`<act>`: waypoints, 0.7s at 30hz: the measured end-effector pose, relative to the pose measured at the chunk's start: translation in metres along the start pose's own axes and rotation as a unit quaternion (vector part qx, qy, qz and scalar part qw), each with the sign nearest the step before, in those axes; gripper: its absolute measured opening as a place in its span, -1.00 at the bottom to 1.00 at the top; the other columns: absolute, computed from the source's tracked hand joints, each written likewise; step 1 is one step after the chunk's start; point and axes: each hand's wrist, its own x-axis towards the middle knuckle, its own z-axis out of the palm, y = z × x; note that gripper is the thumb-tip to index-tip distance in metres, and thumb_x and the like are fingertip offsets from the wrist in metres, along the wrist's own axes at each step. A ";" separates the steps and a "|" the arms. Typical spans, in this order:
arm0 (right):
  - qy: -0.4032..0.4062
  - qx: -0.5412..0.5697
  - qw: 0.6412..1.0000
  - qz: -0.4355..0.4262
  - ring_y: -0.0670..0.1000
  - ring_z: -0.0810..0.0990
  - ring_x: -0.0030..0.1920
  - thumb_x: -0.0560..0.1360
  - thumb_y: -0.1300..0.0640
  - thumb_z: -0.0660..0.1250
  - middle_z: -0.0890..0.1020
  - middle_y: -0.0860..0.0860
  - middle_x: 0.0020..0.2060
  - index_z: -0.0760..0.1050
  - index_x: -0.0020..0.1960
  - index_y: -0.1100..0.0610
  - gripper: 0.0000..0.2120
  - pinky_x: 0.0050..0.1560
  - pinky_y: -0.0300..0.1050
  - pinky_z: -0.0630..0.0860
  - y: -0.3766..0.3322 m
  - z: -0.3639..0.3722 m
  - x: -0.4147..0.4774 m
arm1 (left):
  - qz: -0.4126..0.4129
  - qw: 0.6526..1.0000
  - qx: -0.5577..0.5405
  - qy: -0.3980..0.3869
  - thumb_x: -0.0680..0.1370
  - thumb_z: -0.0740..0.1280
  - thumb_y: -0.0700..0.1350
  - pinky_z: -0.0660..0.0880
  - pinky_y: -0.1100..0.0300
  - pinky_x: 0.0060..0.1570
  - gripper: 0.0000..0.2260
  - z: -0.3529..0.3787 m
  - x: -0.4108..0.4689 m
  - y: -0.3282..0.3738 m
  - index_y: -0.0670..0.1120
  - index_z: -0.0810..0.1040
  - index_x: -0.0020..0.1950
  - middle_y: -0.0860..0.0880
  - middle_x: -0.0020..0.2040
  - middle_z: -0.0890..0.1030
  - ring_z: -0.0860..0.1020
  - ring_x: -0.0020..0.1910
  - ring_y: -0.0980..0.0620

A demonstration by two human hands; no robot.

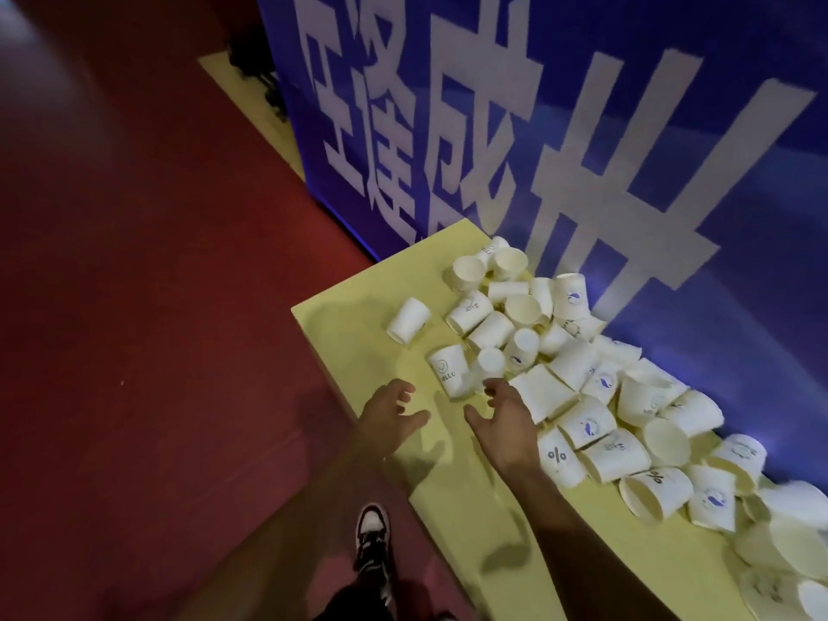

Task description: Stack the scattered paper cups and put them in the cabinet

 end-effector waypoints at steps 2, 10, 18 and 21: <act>-0.001 -0.012 1.000 0.009 0.06 0.58 0.22 0.49 0.01 0.43 0.56 0.04 0.30 0.42 0.41 0.09 -0.47 0.20 0.02 0.54 -0.011 0.021 0.026 | -0.001 1.000 0.003 0.009 0.42 0.56 -0.09 0.41 0.42 -0.12 -0.65 -0.012 0.032 -0.009 -0.02 0.52 0.12 -0.07 0.13 0.55 0.54 -0.05 0.06; 0.047 -0.128 0.990 0.038 0.20 0.53 0.18 0.45 0.09 0.46 0.53 0.16 0.21 0.40 0.39 0.19 -0.44 0.18 0.07 0.48 -0.039 0.078 0.087 | -0.016 1.000 0.020 0.003 0.43 0.53 -0.07 0.53 0.10 0.09 -0.46 -0.042 0.157 -0.011 -0.11 0.42 0.34 -0.10 0.18 0.41 0.55 0.04 -0.06; 0.049 -0.174 0.979 0.088 0.24 0.55 0.16 0.43 0.06 0.49 0.49 0.15 0.24 0.32 0.42 0.15 -0.36 0.12 0.10 0.54 -0.033 0.100 0.094 | -0.041 0.998 0.044 -0.020 0.38 0.55 0.02 0.53 -0.05 0.15 -0.24 -0.023 0.218 -0.005 -0.15 0.30 0.47 -0.17 0.25 0.42 0.53 0.11 -0.18; 0.039 -0.172 0.980 0.092 0.23 0.56 0.18 0.44 0.03 0.49 0.48 0.14 0.27 0.29 0.41 0.12 -0.36 0.12 0.11 0.56 -0.032 0.099 0.090 | -0.044 0.998 0.033 -0.021 0.38 0.55 -0.01 0.55 -0.06 0.11 -0.26 -0.016 0.220 -0.009 -0.17 0.32 0.45 -0.18 0.24 0.46 0.55 0.10 -0.18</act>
